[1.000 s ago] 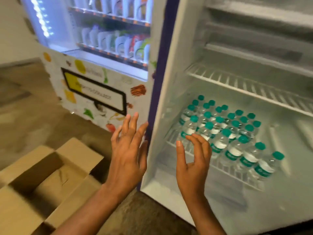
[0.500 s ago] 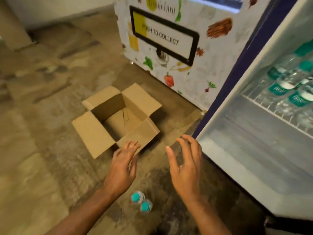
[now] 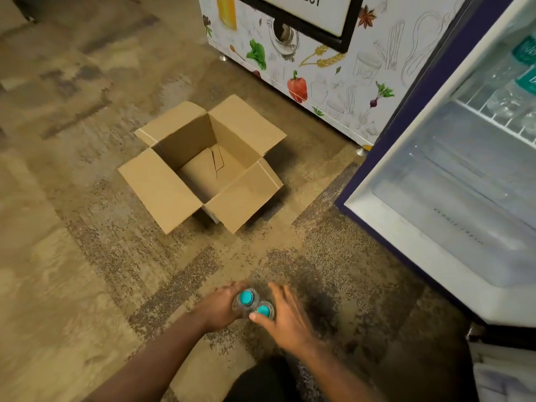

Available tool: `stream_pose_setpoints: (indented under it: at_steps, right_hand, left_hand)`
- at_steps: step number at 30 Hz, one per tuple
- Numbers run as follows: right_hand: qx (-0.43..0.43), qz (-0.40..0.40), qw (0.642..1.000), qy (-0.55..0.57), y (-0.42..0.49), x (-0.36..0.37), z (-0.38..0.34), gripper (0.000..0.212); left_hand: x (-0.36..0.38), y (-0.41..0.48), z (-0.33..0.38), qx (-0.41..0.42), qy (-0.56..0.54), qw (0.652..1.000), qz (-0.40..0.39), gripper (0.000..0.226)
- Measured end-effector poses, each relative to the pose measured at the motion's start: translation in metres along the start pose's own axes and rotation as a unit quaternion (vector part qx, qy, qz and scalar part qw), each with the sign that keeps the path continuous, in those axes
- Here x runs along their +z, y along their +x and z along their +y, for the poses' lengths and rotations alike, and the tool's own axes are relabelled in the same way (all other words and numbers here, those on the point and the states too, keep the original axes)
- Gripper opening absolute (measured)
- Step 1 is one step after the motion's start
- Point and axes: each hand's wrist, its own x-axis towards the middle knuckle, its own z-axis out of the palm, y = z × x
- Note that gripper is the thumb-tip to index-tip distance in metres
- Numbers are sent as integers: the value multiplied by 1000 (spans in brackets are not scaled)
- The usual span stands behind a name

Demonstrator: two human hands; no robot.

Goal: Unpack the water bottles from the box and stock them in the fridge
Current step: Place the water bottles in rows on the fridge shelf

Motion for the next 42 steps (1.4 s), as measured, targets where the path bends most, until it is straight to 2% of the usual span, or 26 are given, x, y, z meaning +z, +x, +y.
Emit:
stream_pose_setpoints:
  at_steps: [5,10,14,18,21,28,31,36,39,42]
  right_hand:
    - [24,-30,999,-5,-1,33,6,84]
    - [16,29,998,53,8,48,9,55]
    - [29,42,988,147,16,50,17,45]
    - [51,100,972,205,20,31,27,30]
    - [47,135,958,247,20,0,34,21]
    - [47,214,888,405,9,-126,40,29]
    - [45,242,873,422,-11,-190,35,38]
    - [-6,289,850,441,-57,-279,24,20]
    - [-27,305,844,440,-86,-320,19,20]
    - [-48,329,836,436,-114,-355,16,19]
  left_hand:
    - [13,9,0,-12,-89,996,27,59]
    - [16,14,-4,-13,-179,984,14,54]
    - [14,19,2,-15,-265,964,9,40]
    - [0,27,23,-18,-333,942,30,32]
    - [-17,28,50,-3,-375,924,68,48]
    - [-99,29,145,68,-396,905,137,42]
    - [-136,23,192,102,-396,899,157,31]
    - [-185,1,267,160,-399,885,178,29]
    - [-206,-14,311,199,-396,874,202,26]
    - [-221,-28,351,241,-394,860,215,34]
